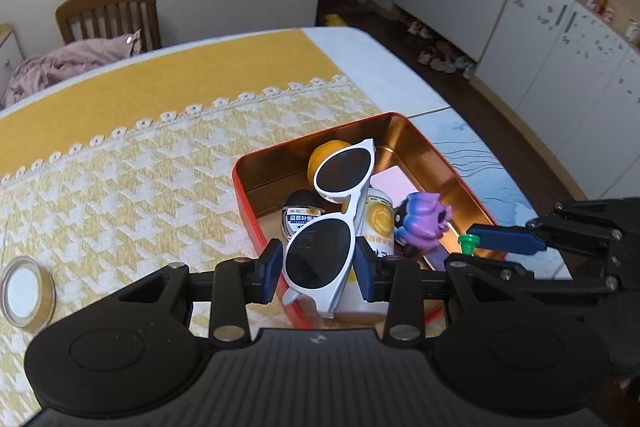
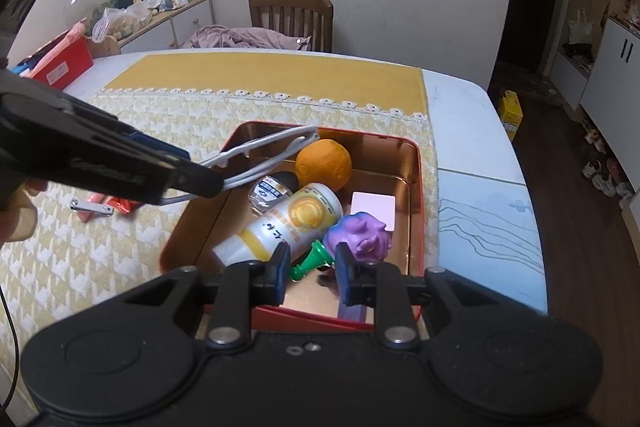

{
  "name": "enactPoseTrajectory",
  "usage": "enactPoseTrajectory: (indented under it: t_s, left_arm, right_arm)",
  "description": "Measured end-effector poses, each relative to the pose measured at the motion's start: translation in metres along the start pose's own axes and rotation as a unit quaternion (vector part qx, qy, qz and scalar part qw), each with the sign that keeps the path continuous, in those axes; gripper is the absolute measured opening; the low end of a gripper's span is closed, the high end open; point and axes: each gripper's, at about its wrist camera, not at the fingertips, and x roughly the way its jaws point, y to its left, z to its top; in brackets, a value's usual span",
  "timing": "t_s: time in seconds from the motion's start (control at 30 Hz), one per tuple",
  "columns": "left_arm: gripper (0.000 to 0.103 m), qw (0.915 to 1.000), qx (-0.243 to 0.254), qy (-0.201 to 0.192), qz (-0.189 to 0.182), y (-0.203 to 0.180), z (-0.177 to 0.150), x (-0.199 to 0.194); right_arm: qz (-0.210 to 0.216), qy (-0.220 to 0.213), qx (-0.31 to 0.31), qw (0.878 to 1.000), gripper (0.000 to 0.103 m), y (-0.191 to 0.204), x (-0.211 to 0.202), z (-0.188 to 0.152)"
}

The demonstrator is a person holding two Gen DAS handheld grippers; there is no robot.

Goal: Organize rigid objects
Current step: 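Carry the white sunglasses and green piece over the red tin, then open both tools to release the sunglasses and green piece into the tin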

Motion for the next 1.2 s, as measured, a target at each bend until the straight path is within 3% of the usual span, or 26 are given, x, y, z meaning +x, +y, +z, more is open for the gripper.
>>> enactPoseTrajectory:
  t_s: [0.43, 0.77, 1.2]
  left_arm:
    - [0.037, 0.9987, 0.032, -0.014, 0.038, -0.024, 0.012, 0.029]
    - [0.031, 0.9984, 0.021, 0.014, 0.050, -0.020, 0.004, 0.052]
    - [0.031, 0.9992, 0.003, 0.022, 0.034, -0.015, -0.003, 0.054]
  right_arm:
    - [0.024, 0.038, -0.015, 0.999, 0.023, -0.009, 0.031, 0.002]
    - [0.025, 0.056, -0.027, 0.998, 0.023, -0.012, 0.044, -0.002]
    - [0.032, 0.058, 0.008, 0.998, 0.030, -0.026, 0.039, -0.008]
